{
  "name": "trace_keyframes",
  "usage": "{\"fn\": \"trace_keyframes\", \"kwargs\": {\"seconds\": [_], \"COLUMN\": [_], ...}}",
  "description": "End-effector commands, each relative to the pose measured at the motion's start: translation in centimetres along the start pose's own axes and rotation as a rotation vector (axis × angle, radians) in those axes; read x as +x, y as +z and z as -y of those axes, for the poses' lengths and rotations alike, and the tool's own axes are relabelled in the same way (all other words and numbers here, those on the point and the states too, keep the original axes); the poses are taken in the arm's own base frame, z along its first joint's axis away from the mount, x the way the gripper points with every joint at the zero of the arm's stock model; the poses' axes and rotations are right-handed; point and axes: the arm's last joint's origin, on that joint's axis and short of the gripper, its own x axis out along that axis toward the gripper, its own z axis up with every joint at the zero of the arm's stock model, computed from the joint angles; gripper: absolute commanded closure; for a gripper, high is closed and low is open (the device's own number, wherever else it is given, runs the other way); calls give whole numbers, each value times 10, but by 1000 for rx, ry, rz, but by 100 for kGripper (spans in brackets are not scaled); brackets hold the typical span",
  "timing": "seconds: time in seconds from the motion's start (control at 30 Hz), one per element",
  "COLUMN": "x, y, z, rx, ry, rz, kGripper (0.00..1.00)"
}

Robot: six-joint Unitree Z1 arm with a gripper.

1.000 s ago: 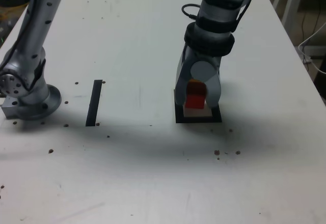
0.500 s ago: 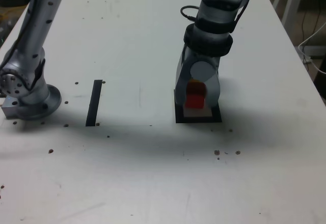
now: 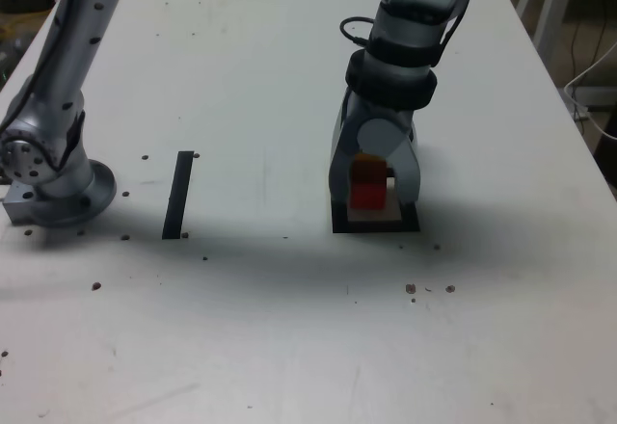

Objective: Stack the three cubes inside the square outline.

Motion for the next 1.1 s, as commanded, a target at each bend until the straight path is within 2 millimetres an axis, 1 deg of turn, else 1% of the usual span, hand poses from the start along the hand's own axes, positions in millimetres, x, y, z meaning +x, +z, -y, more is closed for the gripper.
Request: {"fn": "trace_keyframes", "kwargs": {"seconds": [0.0,0.1,0.23,0.33,0.5,0.7,0.87,1.0,1.07], "x": [-2,-8,-19,-25,-26,-25,-18,-10,-7], "y": [-3,-10,-24,-33,-38,-34,-25,-14,-9], "z": [0,-1,-6,-14,-29,-49,-66,-80,-84], "rx": [-3,-18,-61,-100,-145,-183,-207,-204,-198], "ry": [3,21,55,70,73,64,42,22,14], "rz": [4,15,30,34,28,22,-1,-31,-44], "kGripper": [5,1,1,0,0,0,1,6,11]}}
